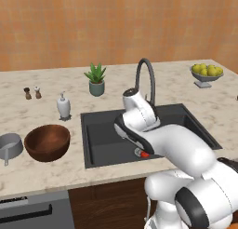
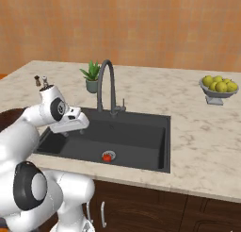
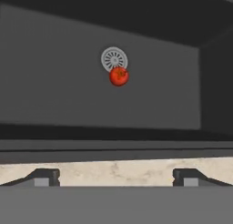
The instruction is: Pick the tomato from the sink and place it in the bowl. Then pick the bowl and place it in the microwave. Then close the microwave door and press the start button.
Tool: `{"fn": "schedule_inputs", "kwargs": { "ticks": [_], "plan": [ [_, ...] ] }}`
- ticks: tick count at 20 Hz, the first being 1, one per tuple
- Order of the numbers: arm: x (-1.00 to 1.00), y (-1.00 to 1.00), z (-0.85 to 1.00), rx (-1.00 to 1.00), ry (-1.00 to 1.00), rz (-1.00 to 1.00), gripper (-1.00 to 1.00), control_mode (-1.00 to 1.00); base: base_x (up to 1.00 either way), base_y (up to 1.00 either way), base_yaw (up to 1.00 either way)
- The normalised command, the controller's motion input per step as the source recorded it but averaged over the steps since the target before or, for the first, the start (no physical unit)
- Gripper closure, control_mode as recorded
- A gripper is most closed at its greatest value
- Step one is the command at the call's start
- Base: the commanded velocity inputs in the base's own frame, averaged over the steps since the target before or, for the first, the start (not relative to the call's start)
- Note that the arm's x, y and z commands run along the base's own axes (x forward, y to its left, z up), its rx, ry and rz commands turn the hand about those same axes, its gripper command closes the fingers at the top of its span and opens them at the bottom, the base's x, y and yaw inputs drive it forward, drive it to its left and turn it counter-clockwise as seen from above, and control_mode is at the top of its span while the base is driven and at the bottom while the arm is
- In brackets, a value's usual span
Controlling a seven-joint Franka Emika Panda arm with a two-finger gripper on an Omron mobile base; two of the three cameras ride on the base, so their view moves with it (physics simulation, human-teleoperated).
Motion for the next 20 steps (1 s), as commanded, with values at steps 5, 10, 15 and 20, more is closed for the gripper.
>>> {"fn": "schedule_inputs", "kwargs": {
  "ticks": [5, 10, 15, 20],
  "plan": [
    [0.19, -0.15, -0.62, 0.0, 0.0, 0.0, -1.0, -1.0, 0.0, 0.0, 0.0],
    [0.2, -0.17, -0.51, 0.0, 0.0, 0.0, -1.0, -1.0, 0.0, 0.0, 0.0],
    [0.13, -0.15, -0.39, 0.0, 0.02, 0.0, -1.0, -1.0, 0.0, 0.0, 0.0],
    [0.08, -0.09, -0.36, 0.0, 0.03, 0.0, -1.0, -1.0, 0.0, 0.0, 0.0]
  ]
}}
